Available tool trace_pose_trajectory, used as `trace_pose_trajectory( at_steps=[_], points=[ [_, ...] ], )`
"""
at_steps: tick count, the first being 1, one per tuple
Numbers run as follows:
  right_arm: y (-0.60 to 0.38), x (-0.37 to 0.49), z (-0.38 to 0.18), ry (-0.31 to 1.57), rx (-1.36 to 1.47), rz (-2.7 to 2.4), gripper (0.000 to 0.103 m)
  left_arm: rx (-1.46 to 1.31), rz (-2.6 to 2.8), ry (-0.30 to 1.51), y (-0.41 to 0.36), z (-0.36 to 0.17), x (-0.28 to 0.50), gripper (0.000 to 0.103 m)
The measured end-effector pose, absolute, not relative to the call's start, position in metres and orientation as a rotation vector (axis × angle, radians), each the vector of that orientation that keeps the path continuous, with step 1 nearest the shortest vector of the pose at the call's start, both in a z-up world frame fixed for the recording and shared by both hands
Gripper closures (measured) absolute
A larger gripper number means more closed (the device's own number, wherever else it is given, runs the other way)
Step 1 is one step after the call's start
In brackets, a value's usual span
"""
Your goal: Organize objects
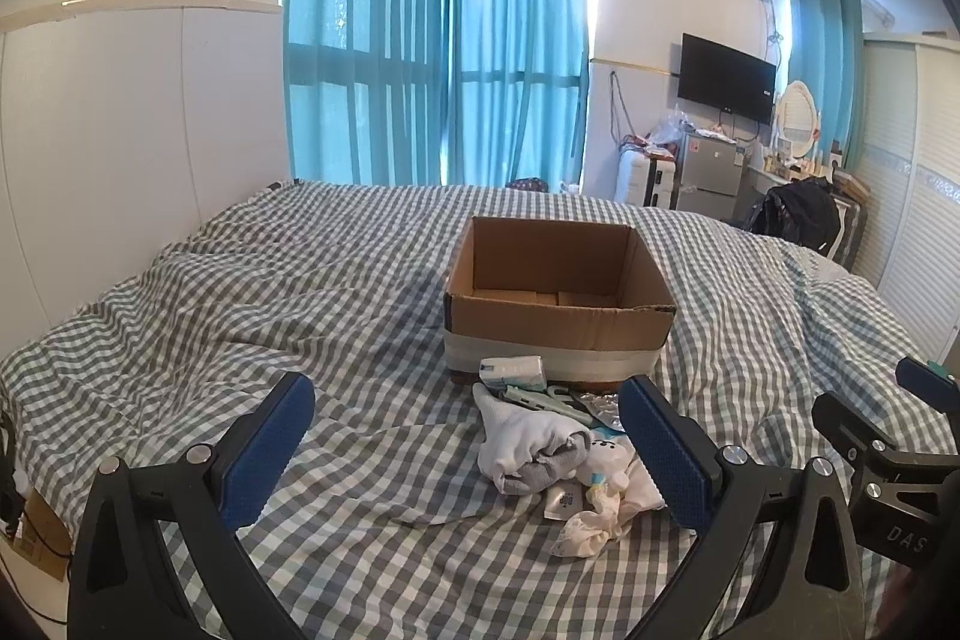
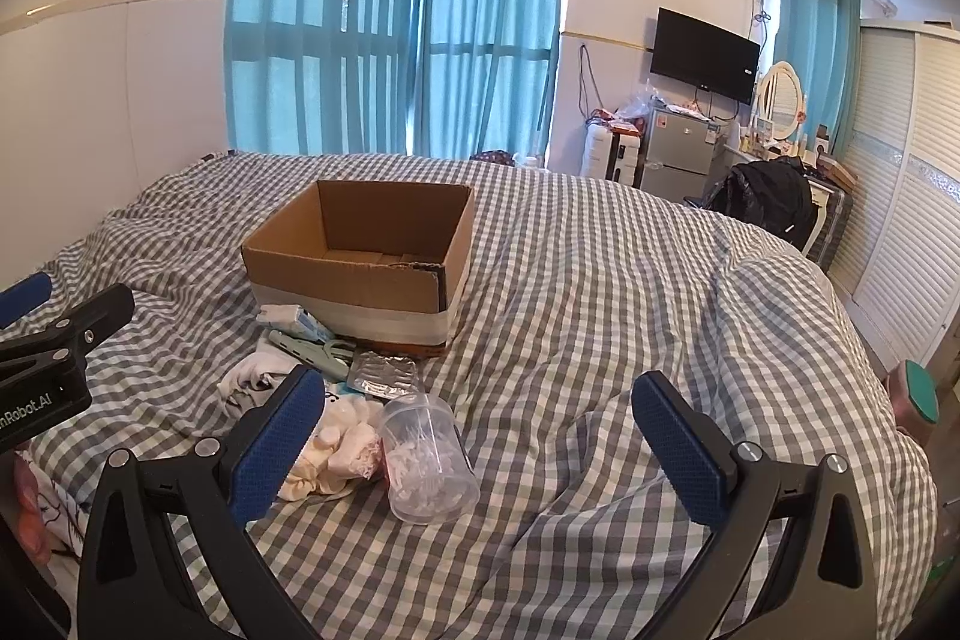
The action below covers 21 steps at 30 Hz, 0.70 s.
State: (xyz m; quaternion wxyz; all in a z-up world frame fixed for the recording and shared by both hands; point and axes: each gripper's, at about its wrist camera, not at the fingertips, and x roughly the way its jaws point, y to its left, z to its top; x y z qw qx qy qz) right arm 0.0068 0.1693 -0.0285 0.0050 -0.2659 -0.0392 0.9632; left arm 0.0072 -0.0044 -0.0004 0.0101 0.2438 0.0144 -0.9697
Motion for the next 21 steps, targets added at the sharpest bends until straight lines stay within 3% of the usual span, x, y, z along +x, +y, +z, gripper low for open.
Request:
trace_pose_trajectory(
  at_steps=[11, 21],
  points=[
    [0.172, 0.004, -0.030, -0.106, -0.869, 3.044, 0.000, 0.782, -3.030, 0.035, -0.003, -0.006, 0.005, 0.000],
    [0.183, -0.023, -0.068, -0.109, -1.049, 3.003, 0.000, 0.949, -2.975, -0.025, 0.005, -0.045, -0.015, 0.000]
  ],
)
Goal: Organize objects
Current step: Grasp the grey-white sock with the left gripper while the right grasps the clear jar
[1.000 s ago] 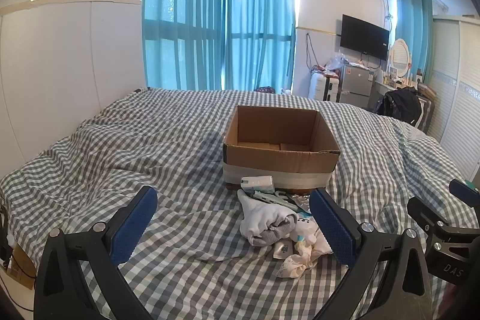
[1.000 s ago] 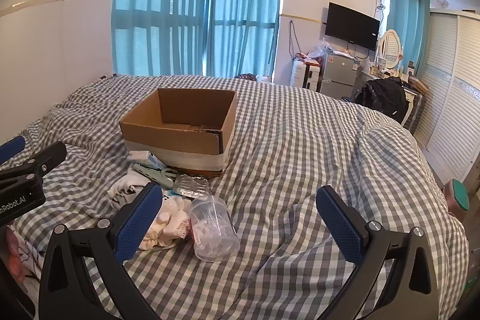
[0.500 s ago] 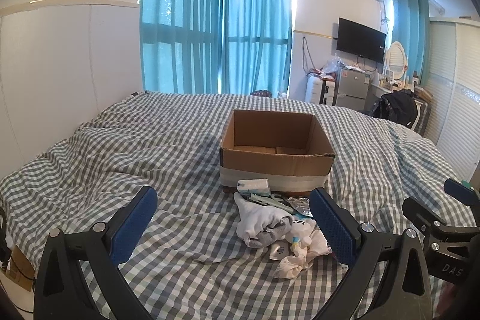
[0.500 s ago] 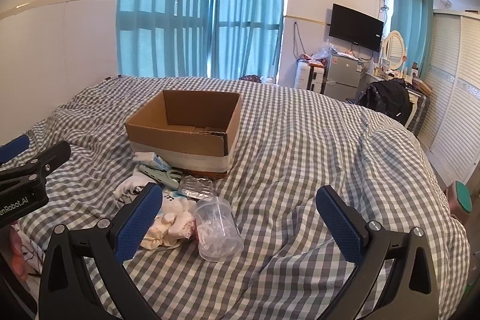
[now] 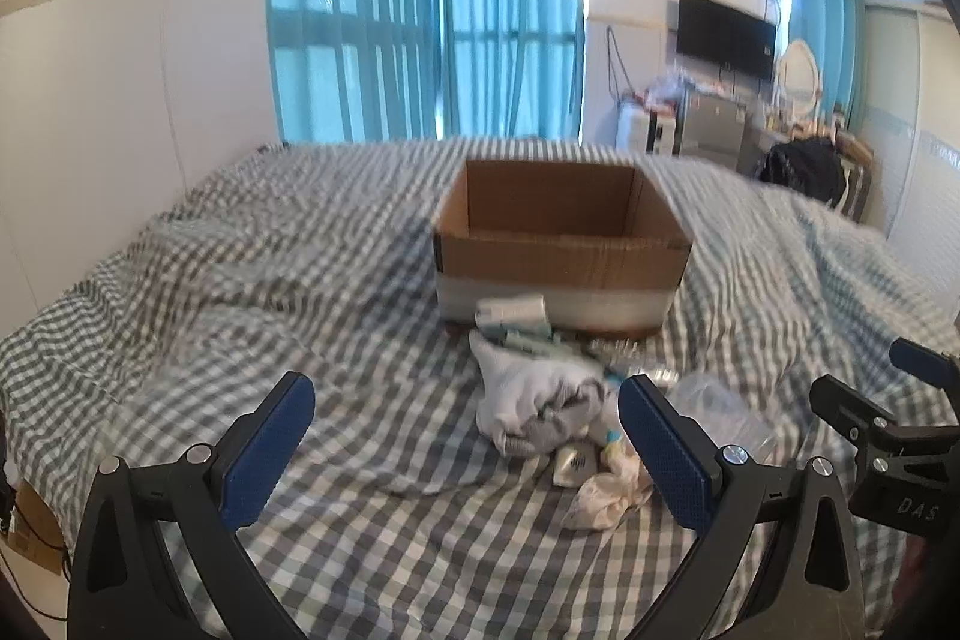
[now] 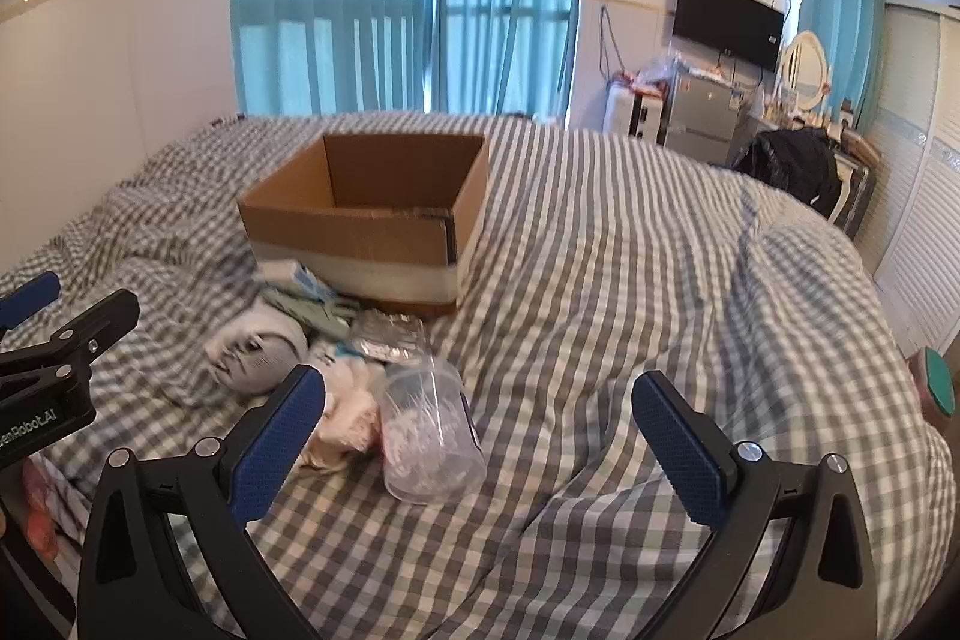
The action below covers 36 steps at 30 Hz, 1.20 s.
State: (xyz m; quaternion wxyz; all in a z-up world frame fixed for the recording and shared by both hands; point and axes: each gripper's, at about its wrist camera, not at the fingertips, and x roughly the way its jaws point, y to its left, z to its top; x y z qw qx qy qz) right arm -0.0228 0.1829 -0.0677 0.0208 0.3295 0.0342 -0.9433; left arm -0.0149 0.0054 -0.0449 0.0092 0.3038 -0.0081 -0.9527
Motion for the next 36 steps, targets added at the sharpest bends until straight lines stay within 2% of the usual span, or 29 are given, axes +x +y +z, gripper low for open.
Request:
trace_pose_trajectory(
  at_steps=[3, 9, 14, 20, 21, 24, 25, 27, 29, 32, 36],
  points=[
    [0.184, -0.037, -0.092, 0.135, 1.132, -2.878, 0.001, 1.068, -2.926, -0.074, 0.012, -0.068, -0.028, 0.000],
    [0.182, -0.063, -0.139, 0.137, 1.308, -2.738, 0.014, 1.186, -2.901, -0.096, 0.019, -0.097, -0.045, 0.000],
    [0.172, -0.078, -0.151, 0.137, 1.326, -2.673, 0.021, 1.255, -2.886, -0.081, 0.022, -0.110, -0.071, 0.000],
    [0.168, -0.091, -0.165, 0.134, 1.366, -2.597, 0.034, 1.333, -2.923, -0.059, 0.029, -0.125, -0.096, 0.000],
    [0.167, -0.093, -0.169, 0.118, 1.378, -2.572, 0.040, 1.350, -2.934, -0.062, 0.030, -0.128, -0.099, 0.000],
    [0.170, -0.095, -0.174, 0.089, 1.386, -2.552, 0.041, 1.328, -2.974, -0.072, 0.031, -0.128, -0.099, 0.000],
    [0.170, -0.095, -0.174, 0.088, 1.382, -2.554, 0.041, 1.322, -2.985, -0.076, 0.031, -0.128, -0.100, 0.002],
    [0.171, -0.095, -0.174, 0.086, 1.377, -2.555, 0.041, 1.327, -3.012, -0.068, 0.030, -0.126, -0.099, 0.014],
    [0.171, -0.093, -0.173, 0.079, 1.375, -2.555, 0.041, 1.364, -3.053, -0.023, 0.028, -0.126, -0.098, 0.037],
    [0.172, -0.089, -0.170, 0.078, 1.374, -2.566, 0.041, 1.364, -3.067, -0.063, 0.033, -0.123, -0.092, 0.047],
    [0.173, -0.081, -0.160, 0.083, 1.359, -2.585, 0.041, 1.353, -3.076, -0.081, 0.031, -0.117, -0.081, 0.054]
  ],
)
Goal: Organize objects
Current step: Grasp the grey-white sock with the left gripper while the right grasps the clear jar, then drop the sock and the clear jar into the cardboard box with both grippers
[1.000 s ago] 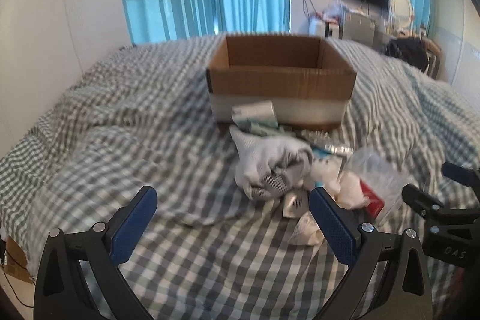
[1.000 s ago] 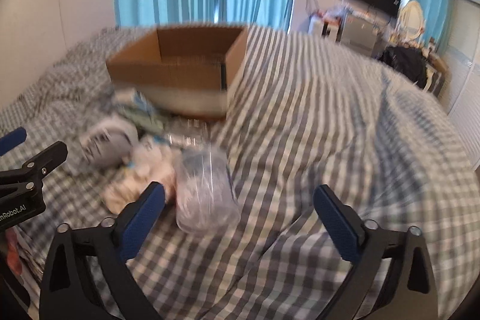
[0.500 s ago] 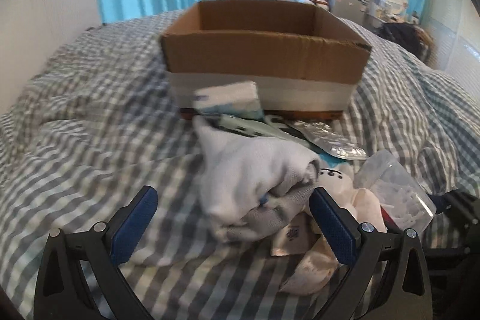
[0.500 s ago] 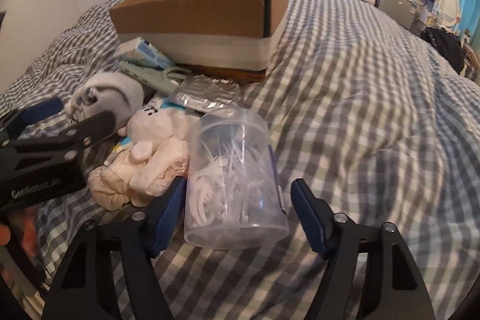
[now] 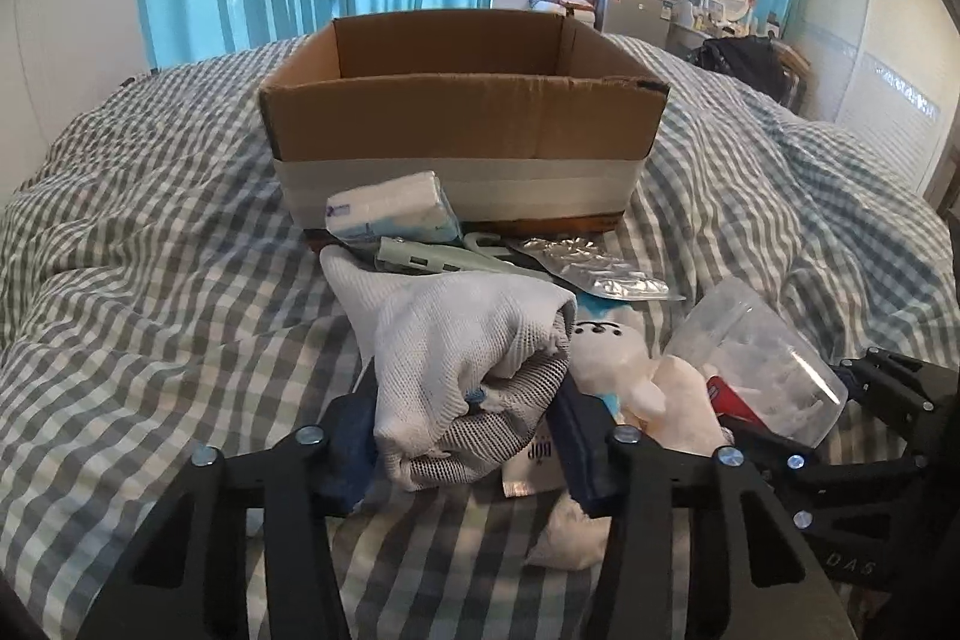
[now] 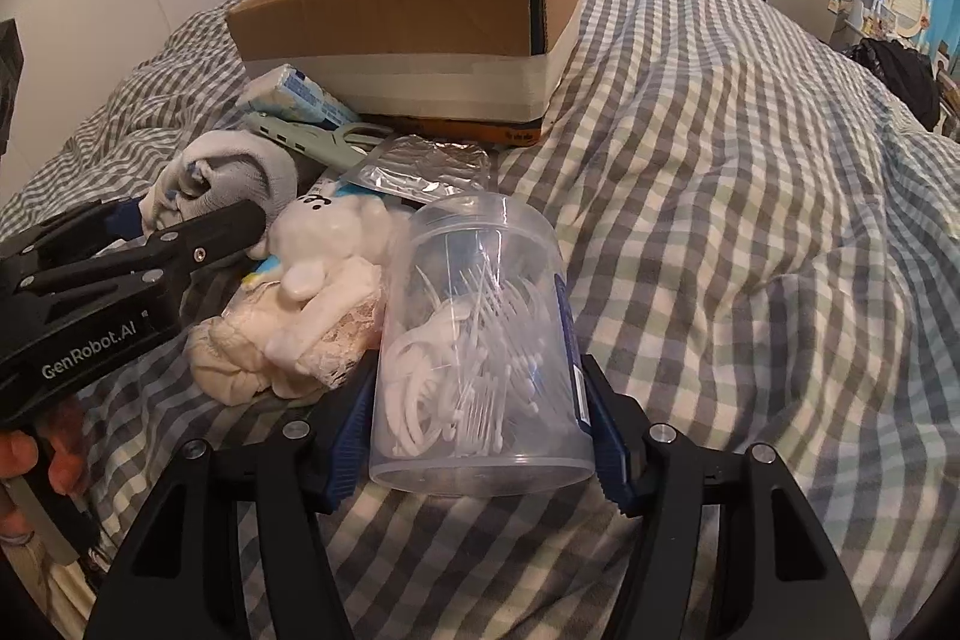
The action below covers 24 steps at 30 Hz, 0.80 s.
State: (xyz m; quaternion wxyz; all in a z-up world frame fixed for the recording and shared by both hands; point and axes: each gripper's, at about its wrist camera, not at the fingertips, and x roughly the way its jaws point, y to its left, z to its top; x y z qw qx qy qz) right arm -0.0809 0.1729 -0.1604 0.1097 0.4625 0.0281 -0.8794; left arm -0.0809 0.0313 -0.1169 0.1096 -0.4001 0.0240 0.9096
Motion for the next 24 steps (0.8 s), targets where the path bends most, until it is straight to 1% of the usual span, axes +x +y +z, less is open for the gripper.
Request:
trace_pose_trajectory(
  at_steps=[4, 7, 11, 13, 17, 24],
  points=[
    [0.175, -0.070, -0.146, 0.095, 1.336, -2.618, 0.041, -1.177, 2.684, 0.060, 0.024, -0.106, -0.072, 0.055],
    [0.176, -0.062, -0.134, 0.139, 1.304, -2.640, 0.041, -1.164, 2.702, 0.017, 0.016, -0.094, -0.067, 0.056],
    [0.173, -0.052, -0.101, 0.189, 1.205, -2.692, 0.041, -1.065, 2.763, 0.091, 0.014, -0.068, -0.054, 0.056],
    [0.169, -0.049, -0.081, 0.225, 1.143, -2.719, 0.041, -1.009, 2.773, 0.088, 0.011, -0.052, -0.051, 0.056],
    [0.162, -0.050, -0.042, 0.265, 1.027, -2.753, 0.041, -0.949, 2.798, 0.045, 0.004, -0.028, -0.058, 0.056],
    [0.150, -0.087, 0.007, 0.280, 0.871, -2.759, 0.041, -0.863, 2.827, 0.054, 0.004, 0.008, -0.092, 0.056]
  ],
)
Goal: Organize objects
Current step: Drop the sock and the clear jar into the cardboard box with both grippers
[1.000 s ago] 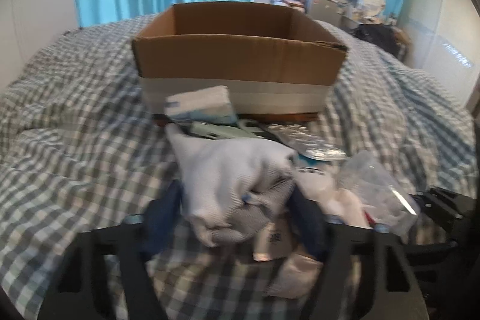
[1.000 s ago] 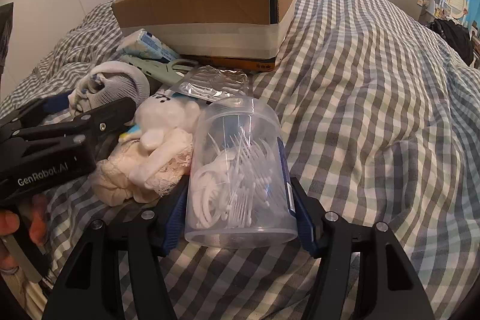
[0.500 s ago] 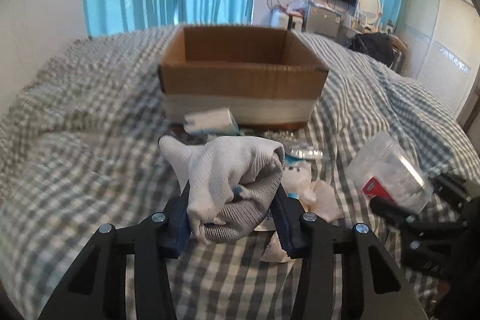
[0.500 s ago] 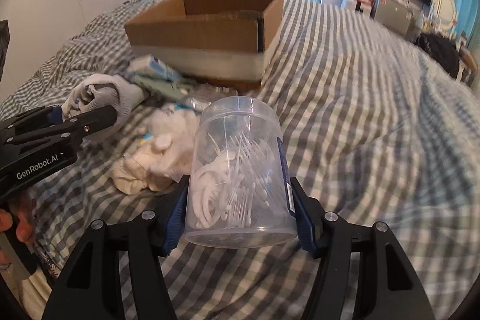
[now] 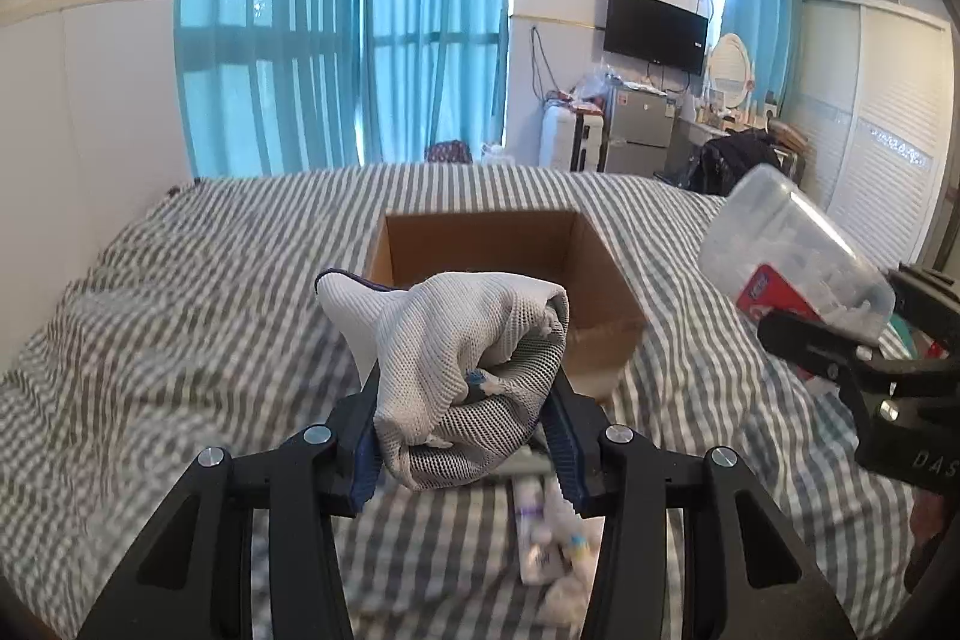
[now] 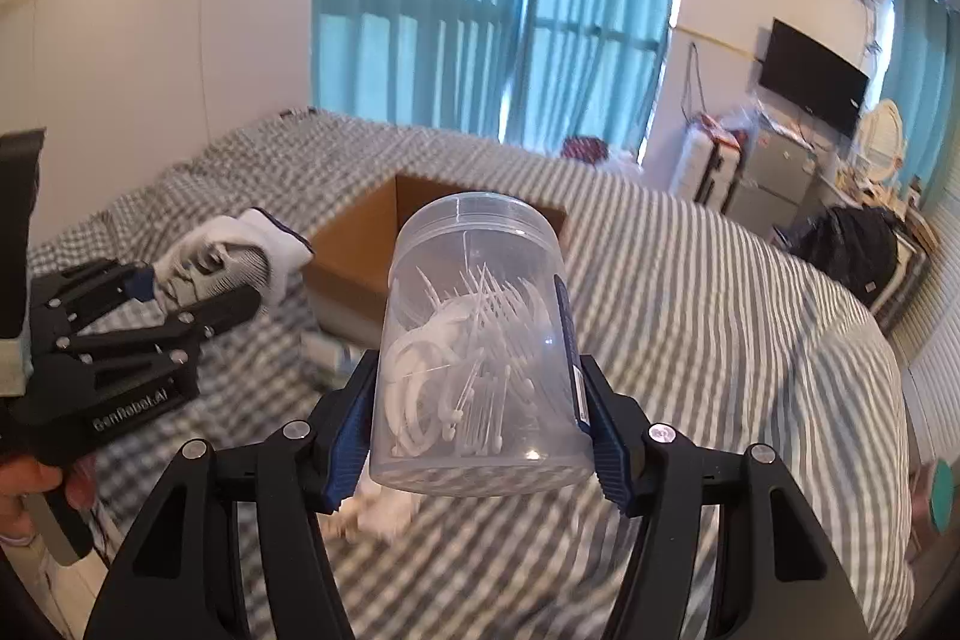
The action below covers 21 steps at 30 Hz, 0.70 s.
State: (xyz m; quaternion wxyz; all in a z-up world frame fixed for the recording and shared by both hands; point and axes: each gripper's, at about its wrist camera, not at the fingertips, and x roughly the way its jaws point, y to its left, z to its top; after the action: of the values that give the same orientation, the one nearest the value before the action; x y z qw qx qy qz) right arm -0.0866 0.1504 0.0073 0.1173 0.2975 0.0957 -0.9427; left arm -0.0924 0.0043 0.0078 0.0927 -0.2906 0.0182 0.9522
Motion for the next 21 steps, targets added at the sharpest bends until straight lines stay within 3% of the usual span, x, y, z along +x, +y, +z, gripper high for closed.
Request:
trace_pose_trajectory(
  at_steps=[10, 21],
  points=[
    [0.147, -0.179, 0.036, 0.195, 0.799, -2.764, 0.041, -0.840, 2.848, 0.052, 0.009, 0.024, -0.180, 0.055],
    [0.149, -0.282, -0.006, 0.086, 0.897, -2.744, 0.041, -0.914, 2.813, 0.112, 0.017, -0.018, -0.255, 0.055]
  ],
)
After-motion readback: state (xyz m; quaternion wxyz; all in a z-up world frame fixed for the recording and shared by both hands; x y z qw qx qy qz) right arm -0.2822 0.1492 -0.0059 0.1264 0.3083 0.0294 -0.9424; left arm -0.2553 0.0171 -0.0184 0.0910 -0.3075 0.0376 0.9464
